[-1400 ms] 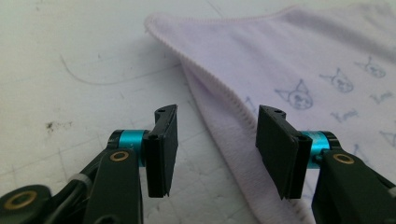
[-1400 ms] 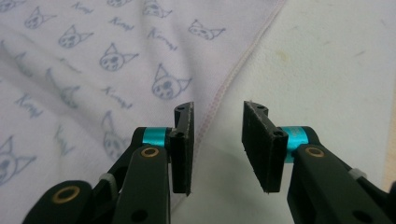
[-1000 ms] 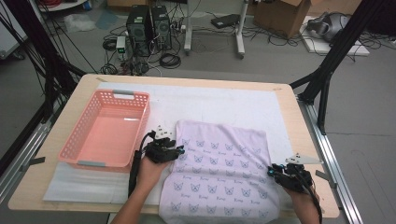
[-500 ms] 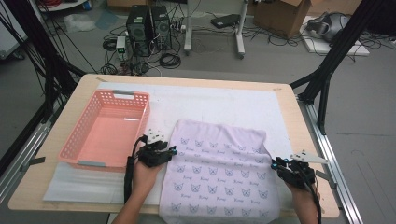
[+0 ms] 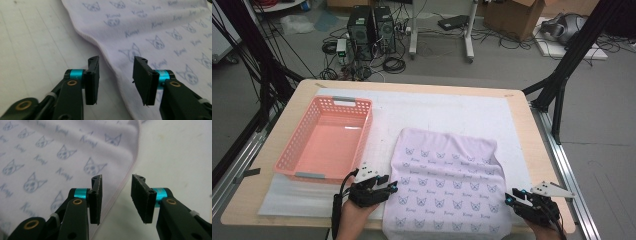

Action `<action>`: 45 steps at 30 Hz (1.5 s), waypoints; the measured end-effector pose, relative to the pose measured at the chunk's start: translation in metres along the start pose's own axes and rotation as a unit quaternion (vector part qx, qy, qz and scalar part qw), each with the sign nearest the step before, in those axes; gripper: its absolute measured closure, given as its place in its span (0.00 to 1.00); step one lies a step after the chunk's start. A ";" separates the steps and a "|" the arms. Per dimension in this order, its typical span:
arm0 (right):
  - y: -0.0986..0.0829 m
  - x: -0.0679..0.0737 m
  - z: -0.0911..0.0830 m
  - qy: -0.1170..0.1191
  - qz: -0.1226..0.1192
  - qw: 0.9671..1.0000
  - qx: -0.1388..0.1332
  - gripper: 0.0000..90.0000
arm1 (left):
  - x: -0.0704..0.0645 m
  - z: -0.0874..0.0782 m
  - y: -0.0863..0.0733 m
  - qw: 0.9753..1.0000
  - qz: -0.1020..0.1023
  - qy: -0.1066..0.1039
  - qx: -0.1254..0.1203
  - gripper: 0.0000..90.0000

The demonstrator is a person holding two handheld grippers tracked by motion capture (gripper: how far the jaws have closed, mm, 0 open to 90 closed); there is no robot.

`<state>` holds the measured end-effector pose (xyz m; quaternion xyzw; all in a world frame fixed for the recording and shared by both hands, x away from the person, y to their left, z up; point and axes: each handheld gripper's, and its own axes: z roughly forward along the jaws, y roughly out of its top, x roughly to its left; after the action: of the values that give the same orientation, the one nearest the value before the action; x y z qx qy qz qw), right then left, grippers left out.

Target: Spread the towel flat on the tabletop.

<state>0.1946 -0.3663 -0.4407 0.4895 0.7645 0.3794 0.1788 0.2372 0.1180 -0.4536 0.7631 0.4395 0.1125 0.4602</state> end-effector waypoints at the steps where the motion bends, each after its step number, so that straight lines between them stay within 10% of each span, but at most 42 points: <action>1: -0.002 0.001 0.000 0.001 -0.001 1.000 0.004 0.68 | -0.003 0.000 -0.003 1.000 0.004 0.000 0.004 0.66; 5: -0.006 0.008 0.001 -0.011 -0.002 1.000 0.021 0.83 | -0.014 -0.003 -0.009 0.999 0.031 0.013 0.008 0.96; 6: -0.006 0.007 0.000 -0.004 0.000 1.000 0.025 0.97 | -0.015 -0.004 -0.009 0.999 0.026 0.015 0.011 0.97; 13: -0.011 0.004 -0.019 0.019 0.000 0.999 0.035 0.99 | -0.017 -0.031 -0.025 1.000 0.003 -0.003 0.020 0.98; 16: -0.017 0.005 -0.025 0.035 -0.007 0.998 0.049 0.97 | -0.023 -0.033 -0.028 1.000 0.020 -0.001 0.018 0.90; 19: -0.014 0.004 -0.027 0.023 0.005 0.999 0.027 0.77 | -0.022 -0.026 -0.021 1.000 0.027 0.009 -0.008 0.61; 32: 0.010 -0.010 0.016 -0.008 0.035 0.999 0.005 0.58 | 0.004 -0.002 0.007 0.998 -0.001 0.029 -0.056 0.53; 38: 0.021 -0.009 0.029 -0.034 0.005 0.999 0.018 0.97 | 0.009 0.010 0.020 0.997 0.002 0.030 -0.064 0.52; 45: 0.018 -0.019 0.019 -0.041 0.003 0.999 0.033 0.89 | 0.019 0.028 0.041 0.997 -0.004 0.019 -0.071 0.51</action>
<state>0.2262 -0.3717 -0.4414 0.5122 0.7673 0.3344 0.1926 0.2880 0.1075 -0.4407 0.7243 0.4423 0.1562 0.5053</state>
